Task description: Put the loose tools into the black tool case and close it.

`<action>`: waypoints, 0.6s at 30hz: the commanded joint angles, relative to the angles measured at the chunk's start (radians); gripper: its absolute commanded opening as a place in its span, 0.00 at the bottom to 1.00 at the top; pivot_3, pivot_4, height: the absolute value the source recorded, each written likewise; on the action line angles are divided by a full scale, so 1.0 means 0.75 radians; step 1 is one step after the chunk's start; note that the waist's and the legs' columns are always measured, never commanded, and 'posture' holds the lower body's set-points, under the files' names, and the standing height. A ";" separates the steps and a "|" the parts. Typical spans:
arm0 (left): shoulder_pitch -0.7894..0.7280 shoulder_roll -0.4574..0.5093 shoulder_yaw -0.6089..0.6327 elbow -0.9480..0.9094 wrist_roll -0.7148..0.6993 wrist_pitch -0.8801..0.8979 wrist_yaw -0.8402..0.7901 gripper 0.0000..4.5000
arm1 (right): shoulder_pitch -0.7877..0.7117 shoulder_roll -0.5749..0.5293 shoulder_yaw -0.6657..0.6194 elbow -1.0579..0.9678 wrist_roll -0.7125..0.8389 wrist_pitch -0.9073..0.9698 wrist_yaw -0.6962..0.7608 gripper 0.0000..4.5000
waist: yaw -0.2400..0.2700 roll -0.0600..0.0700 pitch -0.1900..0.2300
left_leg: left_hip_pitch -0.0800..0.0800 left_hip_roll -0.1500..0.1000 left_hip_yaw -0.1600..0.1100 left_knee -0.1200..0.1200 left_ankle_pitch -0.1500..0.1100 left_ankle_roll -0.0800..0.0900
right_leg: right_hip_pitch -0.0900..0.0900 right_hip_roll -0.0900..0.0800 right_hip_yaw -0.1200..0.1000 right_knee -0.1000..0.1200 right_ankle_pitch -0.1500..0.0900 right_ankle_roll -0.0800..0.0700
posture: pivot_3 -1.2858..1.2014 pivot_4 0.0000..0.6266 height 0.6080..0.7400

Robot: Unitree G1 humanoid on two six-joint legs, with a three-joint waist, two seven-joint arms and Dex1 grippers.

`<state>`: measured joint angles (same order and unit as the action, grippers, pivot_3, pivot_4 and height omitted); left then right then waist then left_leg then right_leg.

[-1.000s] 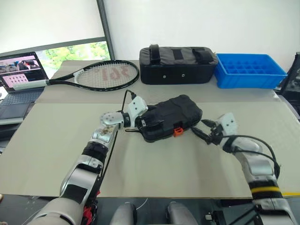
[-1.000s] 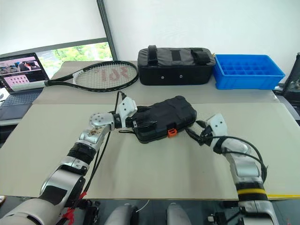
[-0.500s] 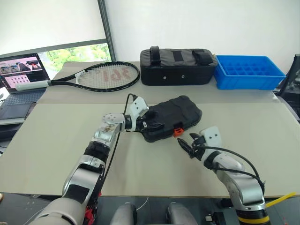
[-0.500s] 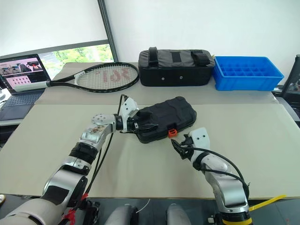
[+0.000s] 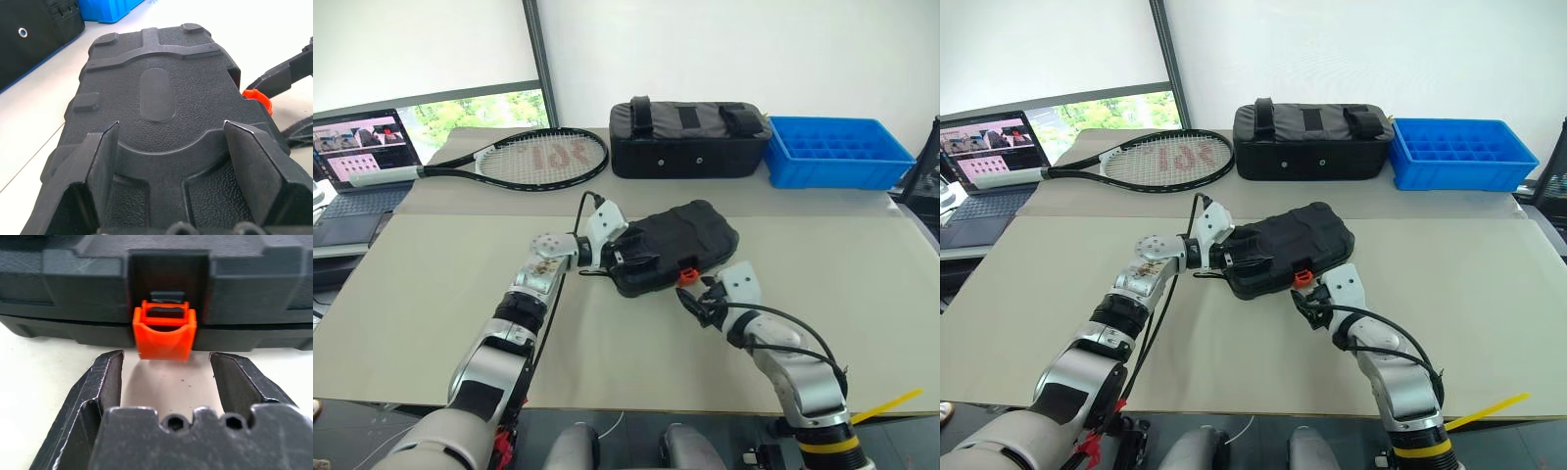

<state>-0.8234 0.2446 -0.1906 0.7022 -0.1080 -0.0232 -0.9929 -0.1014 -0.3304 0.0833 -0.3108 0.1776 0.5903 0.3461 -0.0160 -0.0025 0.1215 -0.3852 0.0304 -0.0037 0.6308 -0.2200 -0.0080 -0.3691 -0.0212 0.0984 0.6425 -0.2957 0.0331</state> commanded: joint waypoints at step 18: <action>-0.002 -0.017 -0.043 0.102 0.094 -0.055 0.039 0.81 | -0.021 -0.012 -0.007 -0.085 -0.011 -0.031 0.020 0.28 | 0.002 0.000 0.000 | 0.000 0.000 0.000 0.000 0.000 0.000 | 0.000 0.000 0.000 0.000 0.000 0.000 | 0.52 0.24 0.75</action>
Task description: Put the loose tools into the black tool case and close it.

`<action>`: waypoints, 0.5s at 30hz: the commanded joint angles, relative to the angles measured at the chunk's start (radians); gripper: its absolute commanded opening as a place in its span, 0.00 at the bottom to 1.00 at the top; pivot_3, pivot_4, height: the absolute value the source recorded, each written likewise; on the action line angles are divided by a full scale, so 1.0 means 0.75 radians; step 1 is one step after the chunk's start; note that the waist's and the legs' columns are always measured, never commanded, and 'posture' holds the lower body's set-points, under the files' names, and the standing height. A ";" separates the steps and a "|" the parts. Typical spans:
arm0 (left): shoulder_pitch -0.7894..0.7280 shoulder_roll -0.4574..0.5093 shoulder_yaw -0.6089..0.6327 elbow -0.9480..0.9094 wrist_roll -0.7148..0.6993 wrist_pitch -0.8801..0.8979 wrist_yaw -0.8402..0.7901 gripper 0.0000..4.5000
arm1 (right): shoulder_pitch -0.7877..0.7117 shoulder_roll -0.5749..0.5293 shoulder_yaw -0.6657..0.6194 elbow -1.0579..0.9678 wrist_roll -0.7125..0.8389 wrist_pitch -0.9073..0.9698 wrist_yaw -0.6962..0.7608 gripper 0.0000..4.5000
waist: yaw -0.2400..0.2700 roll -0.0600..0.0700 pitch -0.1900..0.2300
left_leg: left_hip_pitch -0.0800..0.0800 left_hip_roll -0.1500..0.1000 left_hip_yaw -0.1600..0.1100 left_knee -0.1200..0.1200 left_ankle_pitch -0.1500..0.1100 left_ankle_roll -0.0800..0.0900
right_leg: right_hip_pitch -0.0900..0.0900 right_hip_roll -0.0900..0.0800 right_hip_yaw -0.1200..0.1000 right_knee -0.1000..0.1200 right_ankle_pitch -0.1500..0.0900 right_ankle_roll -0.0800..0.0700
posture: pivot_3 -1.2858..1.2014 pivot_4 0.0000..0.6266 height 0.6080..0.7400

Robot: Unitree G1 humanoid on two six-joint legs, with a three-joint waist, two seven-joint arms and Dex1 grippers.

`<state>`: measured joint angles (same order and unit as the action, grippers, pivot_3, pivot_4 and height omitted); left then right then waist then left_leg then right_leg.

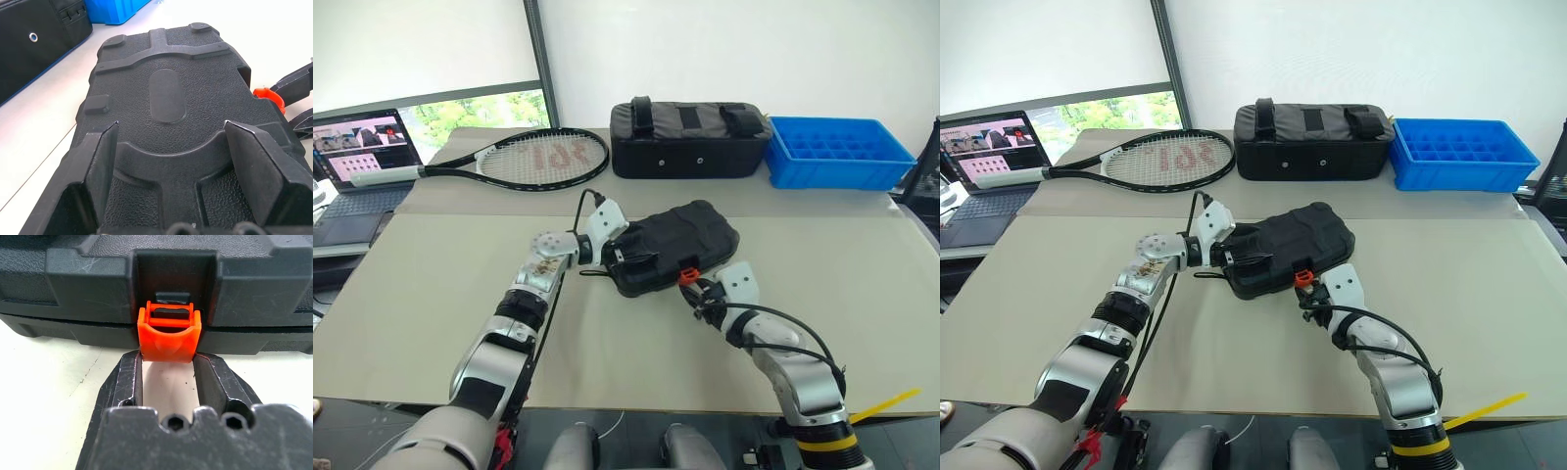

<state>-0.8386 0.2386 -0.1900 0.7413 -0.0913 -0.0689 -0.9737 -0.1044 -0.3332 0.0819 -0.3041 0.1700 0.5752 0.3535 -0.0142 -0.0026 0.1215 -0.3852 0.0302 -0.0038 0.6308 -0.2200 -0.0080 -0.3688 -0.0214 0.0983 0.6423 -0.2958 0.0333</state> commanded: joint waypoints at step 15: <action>0.017 -0.026 -0.060 0.086 0.105 -0.022 0.013 0.81 | -0.007 -0.007 -0.011 -0.150 0.001 0.017 -0.010 0.28 | 0.002 0.000 0.000 | 0.000 0.000 0.000 0.000 0.000 0.000 | 0.001 0.000 0.000 -0.001 0.000 0.000 | 0.52 0.24 0.75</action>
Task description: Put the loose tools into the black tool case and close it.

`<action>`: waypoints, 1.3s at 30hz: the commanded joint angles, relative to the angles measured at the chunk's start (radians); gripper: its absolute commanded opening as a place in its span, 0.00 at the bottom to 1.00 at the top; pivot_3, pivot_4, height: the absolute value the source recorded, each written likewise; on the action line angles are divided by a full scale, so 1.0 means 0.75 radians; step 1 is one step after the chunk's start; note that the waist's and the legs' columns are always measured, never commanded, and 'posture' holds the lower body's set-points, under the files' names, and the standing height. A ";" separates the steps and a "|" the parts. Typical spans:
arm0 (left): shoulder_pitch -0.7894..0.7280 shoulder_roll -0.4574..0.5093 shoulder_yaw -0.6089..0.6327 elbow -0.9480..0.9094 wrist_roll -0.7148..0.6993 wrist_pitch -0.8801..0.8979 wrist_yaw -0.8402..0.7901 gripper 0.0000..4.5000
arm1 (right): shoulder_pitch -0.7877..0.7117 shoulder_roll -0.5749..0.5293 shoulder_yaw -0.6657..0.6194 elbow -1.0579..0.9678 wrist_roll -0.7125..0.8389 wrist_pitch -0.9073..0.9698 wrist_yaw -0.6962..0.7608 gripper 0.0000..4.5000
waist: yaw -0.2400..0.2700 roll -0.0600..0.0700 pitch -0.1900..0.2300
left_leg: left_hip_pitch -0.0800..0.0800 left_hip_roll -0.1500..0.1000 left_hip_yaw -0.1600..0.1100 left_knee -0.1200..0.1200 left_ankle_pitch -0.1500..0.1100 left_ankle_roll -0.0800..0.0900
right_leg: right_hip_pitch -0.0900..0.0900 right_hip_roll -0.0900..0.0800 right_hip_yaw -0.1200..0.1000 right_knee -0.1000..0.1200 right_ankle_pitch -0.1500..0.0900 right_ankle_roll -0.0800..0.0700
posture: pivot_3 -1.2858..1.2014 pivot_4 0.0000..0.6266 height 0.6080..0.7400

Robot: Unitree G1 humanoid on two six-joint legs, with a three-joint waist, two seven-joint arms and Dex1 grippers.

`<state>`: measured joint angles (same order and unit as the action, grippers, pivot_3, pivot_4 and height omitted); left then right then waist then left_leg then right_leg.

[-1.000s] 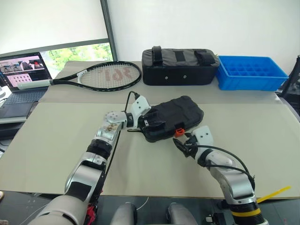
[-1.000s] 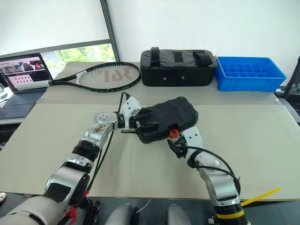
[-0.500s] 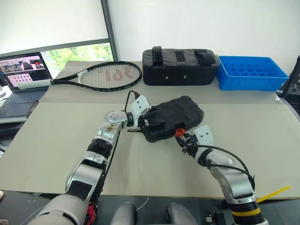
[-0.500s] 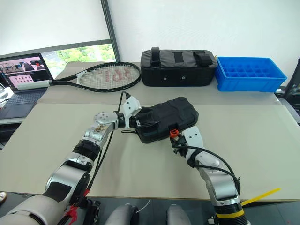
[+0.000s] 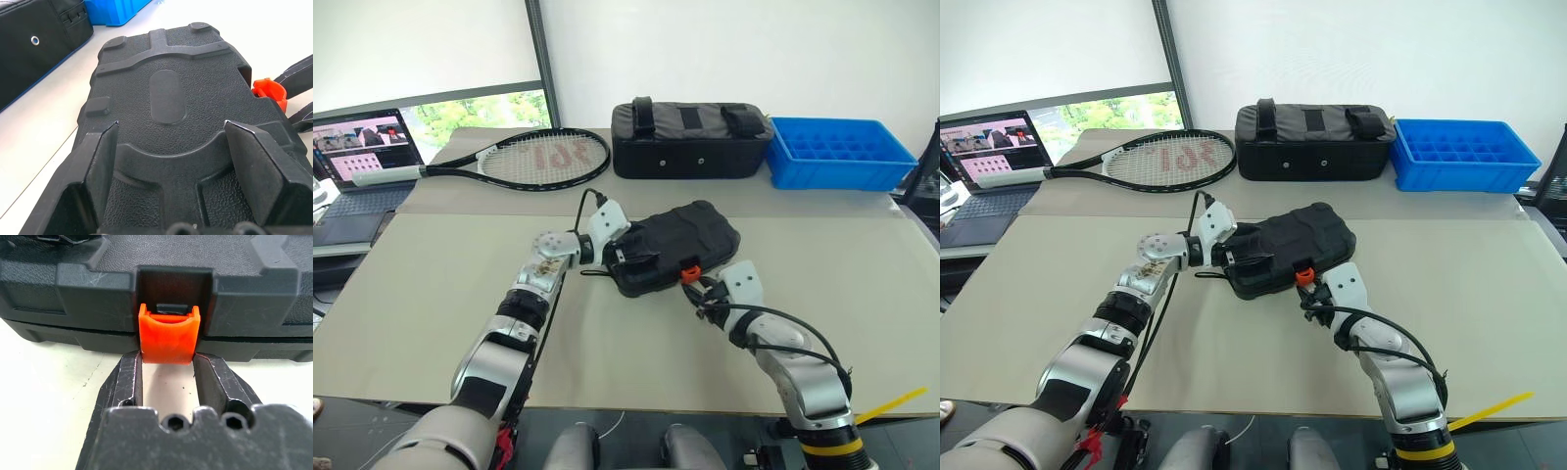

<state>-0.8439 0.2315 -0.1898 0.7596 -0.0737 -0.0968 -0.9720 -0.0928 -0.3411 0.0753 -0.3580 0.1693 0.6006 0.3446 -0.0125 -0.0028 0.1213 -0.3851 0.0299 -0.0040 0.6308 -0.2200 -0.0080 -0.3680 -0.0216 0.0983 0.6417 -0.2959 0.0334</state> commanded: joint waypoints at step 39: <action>0.035 -0.043 -0.068 0.092 0.106 -0.021 0.026 0.81 | -0.078 0.023 0.008 -0.091 -0.009 0.132 0.026 0.77 | 0.001 -0.002 -0.002 | 0.000 0.000 0.000 0.000 0.000 0.001 | 0.000 0.000 0.000 0.000 0.000 0.000 | 0.52 0.24 0.75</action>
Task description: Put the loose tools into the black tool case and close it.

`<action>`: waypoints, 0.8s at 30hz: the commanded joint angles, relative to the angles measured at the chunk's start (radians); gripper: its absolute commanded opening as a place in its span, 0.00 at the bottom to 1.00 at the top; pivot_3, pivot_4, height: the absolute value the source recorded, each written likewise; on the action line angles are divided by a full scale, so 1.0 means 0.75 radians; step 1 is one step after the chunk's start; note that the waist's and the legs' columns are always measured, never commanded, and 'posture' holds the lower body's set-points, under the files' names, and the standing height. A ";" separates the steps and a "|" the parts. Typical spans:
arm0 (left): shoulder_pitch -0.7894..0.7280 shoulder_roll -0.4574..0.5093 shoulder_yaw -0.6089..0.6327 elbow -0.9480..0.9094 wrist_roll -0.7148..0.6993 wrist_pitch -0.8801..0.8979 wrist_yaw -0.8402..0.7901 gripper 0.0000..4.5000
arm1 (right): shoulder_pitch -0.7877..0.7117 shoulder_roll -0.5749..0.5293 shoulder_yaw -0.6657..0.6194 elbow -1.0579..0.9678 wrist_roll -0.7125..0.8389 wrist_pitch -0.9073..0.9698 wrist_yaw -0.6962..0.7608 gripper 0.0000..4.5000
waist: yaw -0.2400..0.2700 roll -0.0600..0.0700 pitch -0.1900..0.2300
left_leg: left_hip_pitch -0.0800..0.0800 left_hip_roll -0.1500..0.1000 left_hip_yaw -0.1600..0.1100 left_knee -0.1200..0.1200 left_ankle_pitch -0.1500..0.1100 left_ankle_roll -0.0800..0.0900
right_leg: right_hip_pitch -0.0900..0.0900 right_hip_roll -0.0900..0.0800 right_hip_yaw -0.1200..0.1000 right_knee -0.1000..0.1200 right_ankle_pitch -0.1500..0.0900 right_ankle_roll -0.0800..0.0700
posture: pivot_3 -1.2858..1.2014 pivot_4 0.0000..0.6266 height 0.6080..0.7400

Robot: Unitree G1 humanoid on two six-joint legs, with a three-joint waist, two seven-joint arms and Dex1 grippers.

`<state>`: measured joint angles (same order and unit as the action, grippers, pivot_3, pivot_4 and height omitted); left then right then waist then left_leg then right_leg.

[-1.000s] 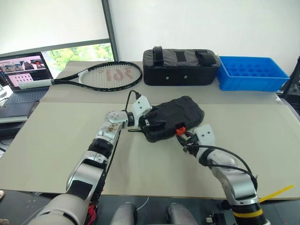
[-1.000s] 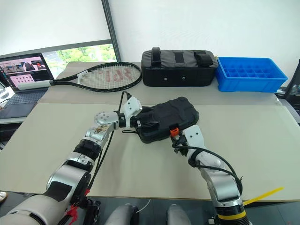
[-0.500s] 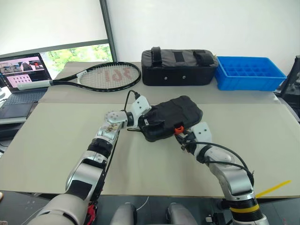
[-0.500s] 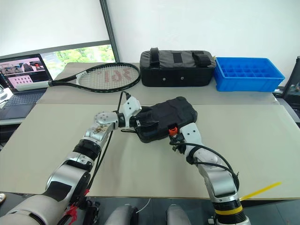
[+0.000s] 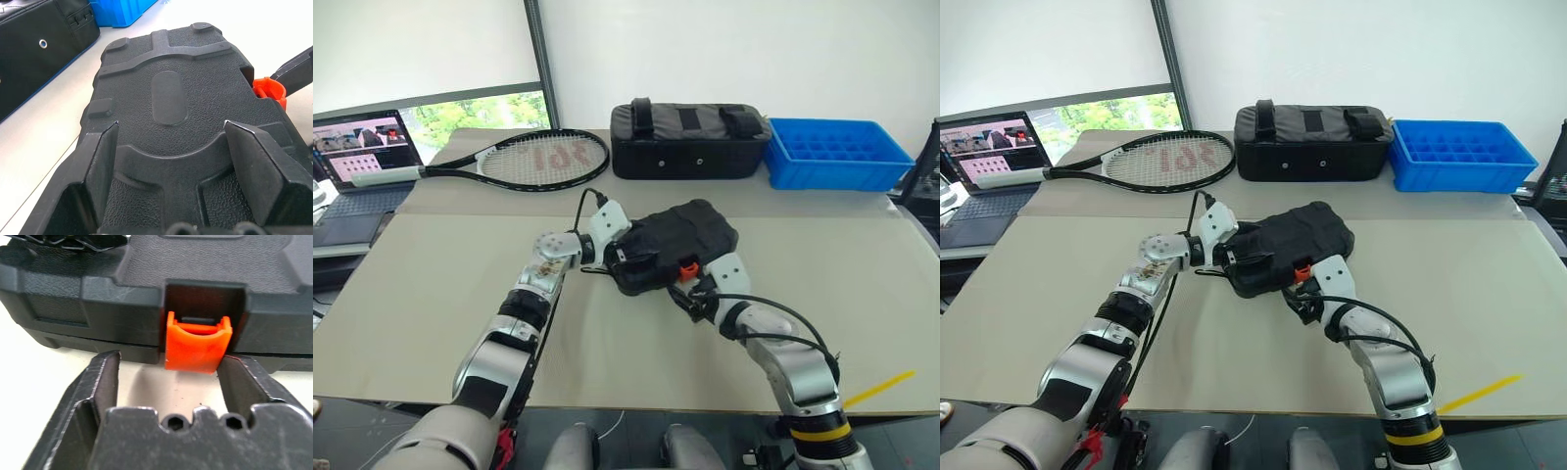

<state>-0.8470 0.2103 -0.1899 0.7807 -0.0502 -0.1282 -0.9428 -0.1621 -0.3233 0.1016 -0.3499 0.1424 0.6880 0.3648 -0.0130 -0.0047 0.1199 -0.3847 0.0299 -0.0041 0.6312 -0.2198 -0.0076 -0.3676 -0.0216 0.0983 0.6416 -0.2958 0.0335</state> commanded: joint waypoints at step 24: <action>0.029 -0.021 -0.069 0.087 0.087 0.013 -0.027 0.81 | 0.116 -0.026 -0.100 -0.291 0.040 0.122 -0.031 0.37 | 0.005 -0.003 0.000 | -0.001 -0.001 -0.001 0.000 0.000 0.000 | 0.001 -0.001 0.000 -0.003 0.000 0.000 | 0.52 0.24 0.75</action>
<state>-0.8546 0.2068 -0.1898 0.7958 -0.0417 -0.1336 -0.9503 -0.0588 -0.3388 0.0390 -0.5217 0.1623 0.7709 0.3481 -0.0091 -0.0071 0.1197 -0.3856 0.0294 -0.0051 0.6309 -0.2198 -0.0076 -0.3672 -0.0220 0.0979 0.6396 -0.2960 0.0338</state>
